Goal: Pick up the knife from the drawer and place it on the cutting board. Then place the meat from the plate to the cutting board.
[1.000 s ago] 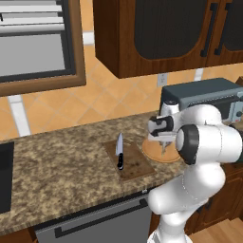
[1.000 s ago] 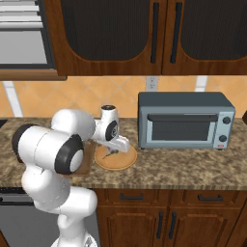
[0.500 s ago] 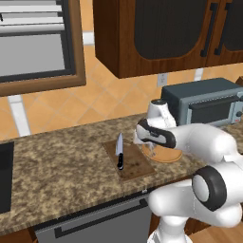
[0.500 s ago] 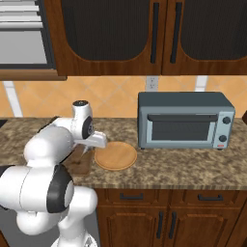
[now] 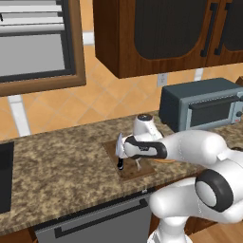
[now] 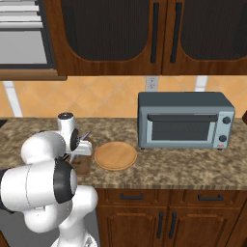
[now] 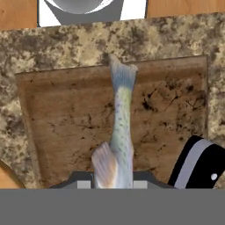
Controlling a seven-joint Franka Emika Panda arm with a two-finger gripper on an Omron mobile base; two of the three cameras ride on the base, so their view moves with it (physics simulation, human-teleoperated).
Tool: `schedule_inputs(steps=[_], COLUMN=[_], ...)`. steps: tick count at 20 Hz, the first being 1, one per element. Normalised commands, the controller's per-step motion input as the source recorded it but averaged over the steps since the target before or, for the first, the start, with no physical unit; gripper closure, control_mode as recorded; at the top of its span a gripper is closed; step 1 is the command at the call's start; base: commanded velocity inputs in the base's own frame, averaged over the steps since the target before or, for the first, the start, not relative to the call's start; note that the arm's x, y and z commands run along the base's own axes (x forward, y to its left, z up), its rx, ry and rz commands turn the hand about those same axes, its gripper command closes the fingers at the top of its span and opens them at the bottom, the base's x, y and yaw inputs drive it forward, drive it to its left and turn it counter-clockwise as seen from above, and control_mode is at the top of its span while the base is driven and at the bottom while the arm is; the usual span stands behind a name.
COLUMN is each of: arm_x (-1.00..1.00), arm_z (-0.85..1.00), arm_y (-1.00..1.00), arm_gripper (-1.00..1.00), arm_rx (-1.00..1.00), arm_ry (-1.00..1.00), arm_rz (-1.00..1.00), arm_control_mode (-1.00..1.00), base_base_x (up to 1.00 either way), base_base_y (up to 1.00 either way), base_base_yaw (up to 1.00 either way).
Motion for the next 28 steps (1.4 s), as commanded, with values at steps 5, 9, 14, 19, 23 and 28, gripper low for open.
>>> schedule_inputs(steps=[5, 9, 14, 19, 23, 28], arm_x=[0.0, -0.03, -0.61, -1.0, -1.0, -0.99], arm_z=[-0.05, 0.4, 0.97, 1.0, 1.0, 0.88], arm_y=[0.0, 0.0, -0.15, -0.9, -1.0, -1.0], arm_gripper=[-1.0, -1.0, -1.0, -1.0, -1.0, -1.0], arm_rx=[0.0, 0.0, 0.0, 0.03, 0.06, 0.13], arm_ry=[0.0, -0.1, -0.39, -0.72, -0.7, -0.71], arm_rz=[0.01, 0.0, 0.0, 0.01, 0.0, 0.0], arm_control_mode=[-1.0, -1.0, -1.0, -1.0, -1.0, -1.0], base_base_x=[0.0, 0.0, 0.0, 0.0, 0.0, 0.0], base_base_y=[0.0, 0.0, 0.0, 0.0, 0.0, 0.0], base_base_yaw=[0.0, 0.0, 0.0, 0.0, 0.0, 0.0])
